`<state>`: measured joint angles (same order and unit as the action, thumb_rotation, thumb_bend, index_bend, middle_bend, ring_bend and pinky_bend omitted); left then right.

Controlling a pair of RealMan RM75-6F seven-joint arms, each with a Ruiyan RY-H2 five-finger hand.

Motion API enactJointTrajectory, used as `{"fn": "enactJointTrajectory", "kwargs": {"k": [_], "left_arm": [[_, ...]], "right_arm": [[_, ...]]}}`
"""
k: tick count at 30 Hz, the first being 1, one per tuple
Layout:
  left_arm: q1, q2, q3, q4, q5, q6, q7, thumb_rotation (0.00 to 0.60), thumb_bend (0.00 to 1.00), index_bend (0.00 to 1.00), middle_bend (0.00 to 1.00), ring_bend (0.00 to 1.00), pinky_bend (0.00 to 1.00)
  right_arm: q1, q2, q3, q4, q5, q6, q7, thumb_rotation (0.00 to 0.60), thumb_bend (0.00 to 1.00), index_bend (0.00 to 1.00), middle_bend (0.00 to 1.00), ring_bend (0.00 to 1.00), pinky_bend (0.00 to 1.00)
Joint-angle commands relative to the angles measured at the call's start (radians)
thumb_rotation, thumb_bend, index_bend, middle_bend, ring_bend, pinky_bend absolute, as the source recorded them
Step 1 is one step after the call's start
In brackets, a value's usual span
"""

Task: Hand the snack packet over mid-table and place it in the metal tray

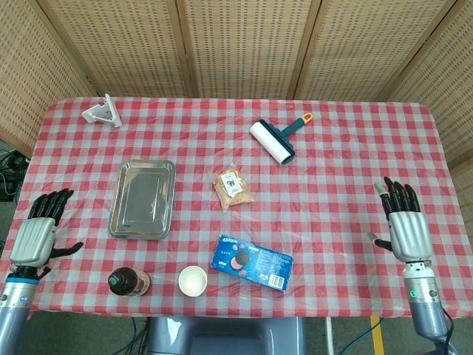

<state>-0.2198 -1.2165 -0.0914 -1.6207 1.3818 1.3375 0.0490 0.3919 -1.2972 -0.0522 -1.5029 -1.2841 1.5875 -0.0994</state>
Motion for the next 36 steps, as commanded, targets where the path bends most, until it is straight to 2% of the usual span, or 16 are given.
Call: {"fn": "enactJointTrajectory", "kwargs": {"k": [1, 7, 15, 19, 23, 28, 36], "left_arm": [[-0.011, 0.019, -0.008, -0.025, -0.004, -0.016, -0.014, 0.6, 0.01, 0.0, 0.0, 0.0, 0.0], [-0.08, 0.096, -0.08, -0.093, -0.033, -0.058, 0.053, 0.6, 0.01, 0.0, 0.0, 0.0, 0.0], [-0.271, 0.187, -0.206, -0.13, -0.195, -0.316, 0.047, 0.6, 0.01, 0.0, 0.0, 0.0, 0.0], [-0.378, 0.17, -0.248, -0.095, -0.297, -0.411, 0.116, 0.6, 0.02, 0.0, 0.0, 0.0, 0.0], [-0.508, 0.107, -0.281, -0.041, -0.417, -0.509, 0.195, 0.6, 0.02, 0.0, 0.0, 0.0, 0.0], [-0.664, 0.01, -0.282, 0.041, -0.577, -0.593, 0.298, 0.6, 0.02, 0.0, 0.0, 0.0, 0.0], [-0.886, -0.149, -0.204, 0.201, -0.787, -0.688, 0.459, 0.6, 0.02, 0.0, 0.0, 0.0, 0.0]], "right_arm": [[-0.013, 0.003, 0.007, 0.01, -0.015, -0.004, 0.021, 0.6, 0.08, 0.0, 0.0, 0.0, 0.0], [-0.037, 0.022, 0.038, 0.018, -0.037, -0.019, 0.076, 0.6, 0.08, 0.0, 0.0, 0.0, 0.0], [-0.059, 0.038, 0.075, 0.025, -0.055, -0.048, 0.127, 0.6, 0.08, 0.0, 0.0, 0.0, 0.0], [-0.067, 0.043, 0.09, 0.029, -0.064, -0.06, 0.151, 0.6, 0.08, 0.0, 0.0, 0.0, 0.0], [-0.072, 0.044, 0.107, 0.042, -0.067, -0.068, 0.185, 0.6, 0.08, 0.0, 0.0, 0.0, 0.0], [-0.083, 0.049, 0.123, 0.056, -0.07, -0.079, 0.217, 0.6, 0.08, 0.0, 0.0, 0.0, 0.0], [-0.106, 0.071, 0.15, 0.063, -0.067, -0.097, 0.283, 0.6, 0.08, 0.0, 0.0, 0.0, 0.0]]}}
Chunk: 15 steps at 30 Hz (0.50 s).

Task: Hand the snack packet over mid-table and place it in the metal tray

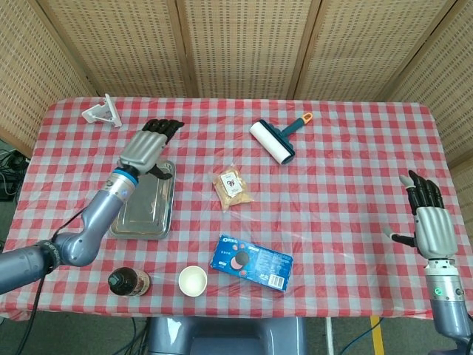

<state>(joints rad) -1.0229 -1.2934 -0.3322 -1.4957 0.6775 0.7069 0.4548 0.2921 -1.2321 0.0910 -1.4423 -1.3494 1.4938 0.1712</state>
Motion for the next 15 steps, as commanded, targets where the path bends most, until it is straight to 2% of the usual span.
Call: {"fn": "enactJointTrajectory", "kwargs": {"k": [1, 5, 15], "left_arm": [[-0.105, -0.09, 0.046, 0.098, -0.103, -0.072, 0.061, 0.6, 0.02, 0.0, 0.0, 0.0, 0.0], [-0.201, -0.177, 0.088, 0.201, -0.162, -0.131, 0.097, 0.6, 0.02, 0.0, 0.0, 0.0, 0.0], [-0.373, -0.314, 0.203, 0.386, -0.301, -0.24, 0.158, 0.6, 0.02, 0.0, 0.0, 0.0, 0.0]], "right_arm": [[-0.009, 0.008, 0.01, 0.003, -0.005, -0.004, 0.018, 0.6, 0.08, 0.0, 0.0, 0.0, 0.0], [-0.019, 0.014, 0.02, 0.001, -0.013, -0.004, 0.034, 0.6, 0.08, 0.0, 0.0, 0.0, 0.0], [-0.045, 0.03, 0.046, -0.002, -0.029, 0.017, 0.072, 0.6, 0.08, 0.0, 0.0, 0.0, 0.0]]}}
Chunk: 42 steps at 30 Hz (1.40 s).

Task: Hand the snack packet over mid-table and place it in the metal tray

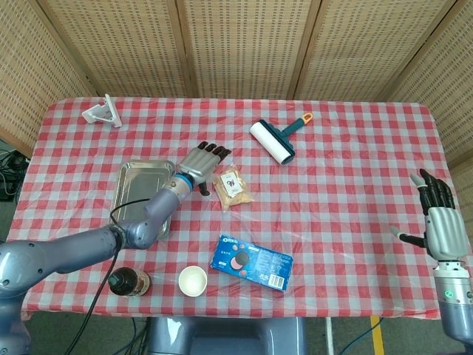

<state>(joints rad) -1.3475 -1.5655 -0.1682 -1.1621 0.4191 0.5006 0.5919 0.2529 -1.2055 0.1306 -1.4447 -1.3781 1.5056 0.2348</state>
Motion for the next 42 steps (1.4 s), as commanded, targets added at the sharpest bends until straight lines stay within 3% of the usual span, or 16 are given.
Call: {"fn": "enactJointTrajectory", "kwargs": {"k": [1, 11, 19, 22, 24, 26, 29, 35, 42], "left_arm": [[-0.064, -0.055, 0.051, 0.07, -0.053, -0.042, 0.026, 0.6, 0.02, 0.0, 0.0, 0.0, 0.0], [-0.167, -0.152, 0.145, 0.189, -0.124, -0.081, 0.052, 0.6, 0.02, 0.0, 0.0, 0.0, 0.0], [-0.192, -0.228, 0.201, 0.274, -0.17, -0.111, 0.039, 0.6, 0.03, 0.0, 0.0, 0.0, 0.0], [-0.191, -0.256, 0.213, 0.309, -0.167, -0.111, 0.026, 0.6, 0.11, 0.08, 0.0, 0.0, 0.02], [-0.186, -0.268, 0.211, 0.32, -0.157, -0.1, 0.017, 0.6, 0.28, 0.27, 0.05, 0.05, 0.15], [-0.17, -0.289, 0.199, 0.334, -0.116, -0.049, -0.001, 0.6, 0.37, 0.41, 0.17, 0.17, 0.27], [-0.136, -0.308, 0.179, 0.336, -0.04, 0.026, -0.031, 0.6, 0.42, 0.51, 0.29, 0.27, 0.34], [-0.072, -0.284, 0.14, 0.289, 0.088, 0.113, -0.096, 0.6, 0.43, 0.55, 0.31, 0.29, 0.36], [0.022, -0.097, 0.113, 0.06, 0.233, 0.266, -0.141, 0.6, 0.43, 0.55, 0.31, 0.29, 0.36]], "right_arm": [[-0.009, 0.005, 0.01, 0.0, -0.001, 0.008, 0.014, 0.6, 0.08, 0.0, 0.0, 0.0, 0.0], [-0.024, 0.009, 0.031, 0.016, -0.002, 0.009, 0.045, 0.6, 0.08, 0.0, 0.0, 0.0, 0.0], [-0.032, 0.01, 0.039, 0.015, -0.009, 0.013, 0.05, 0.6, 0.08, 0.0, 0.0, 0.0, 0.0], [-0.036, 0.011, 0.043, 0.015, -0.017, 0.019, 0.053, 0.6, 0.08, 0.0, 0.0, 0.0, 0.0], [-0.038, 0.01, 0.046, 0.016, -0.018, 0.021, 0.055, 0.6, 0.08, 0.0, 0.0, 0.0, 0.0], [-0.04, 0.01, 0.049, 0.018, -0.019, 0.022, 0.059, 0.6, 0.08, 0.0, 0.0, 0.0, 0.0], [-0.041, 0.008, 0.05, 0.02, -0.025, 0.022, 0.06, 0.6, 0.08, 0.0, 0.0, 0.0, 0.0], [-0.046, 0.006, 0.053, 0.017, -0.041, 0.031, 0.055, 0.6, 0.08, 0.0, 0.0, 0.0, 0.0], [-0.056, 0.011, 0.057, 0.009, -0.051, 0.043, 0.053, 0.6, 0.08, 0.01, 0.0, 0.0, 0.0]]}}
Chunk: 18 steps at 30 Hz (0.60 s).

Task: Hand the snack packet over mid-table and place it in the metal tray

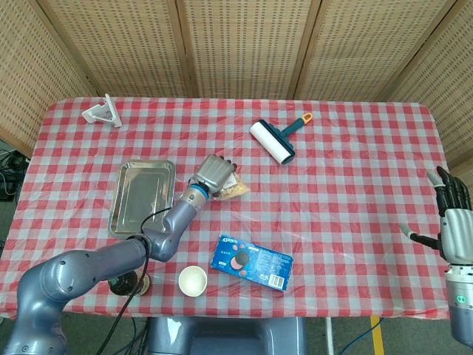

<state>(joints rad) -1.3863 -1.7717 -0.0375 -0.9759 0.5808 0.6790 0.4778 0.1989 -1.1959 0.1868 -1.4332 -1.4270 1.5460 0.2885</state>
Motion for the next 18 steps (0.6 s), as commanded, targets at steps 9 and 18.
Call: {"fn": "enactJointTrajectory", "kwargs": {"k": [9, 18], "left_arm": [[0.212, 0.333, 0.043, -0.375, 0.186, 0.235, -0.04, 0.6, 0.42, 0.54, 0.31, 0.29, 0.36], [0.362, 0.406, 0.104, -0.405, 0.281, 0.26, -0.123, 0.6, 0.42, 0.54, 0.3, 0.29, 0.35]], "right_arm": [[-0.008, 0.006, 0.001, -0.02, -0.018, 0.012, -0.018, 0.6, 0.08, 0.01, 0.0, 0.0, 0.0], [-0.006, 0.003, -0.003, -0.039, -0.039, 0.013, -0.049, 0.6, 0.08, 0.01, 0.0, 0.0, 0.0]]}}
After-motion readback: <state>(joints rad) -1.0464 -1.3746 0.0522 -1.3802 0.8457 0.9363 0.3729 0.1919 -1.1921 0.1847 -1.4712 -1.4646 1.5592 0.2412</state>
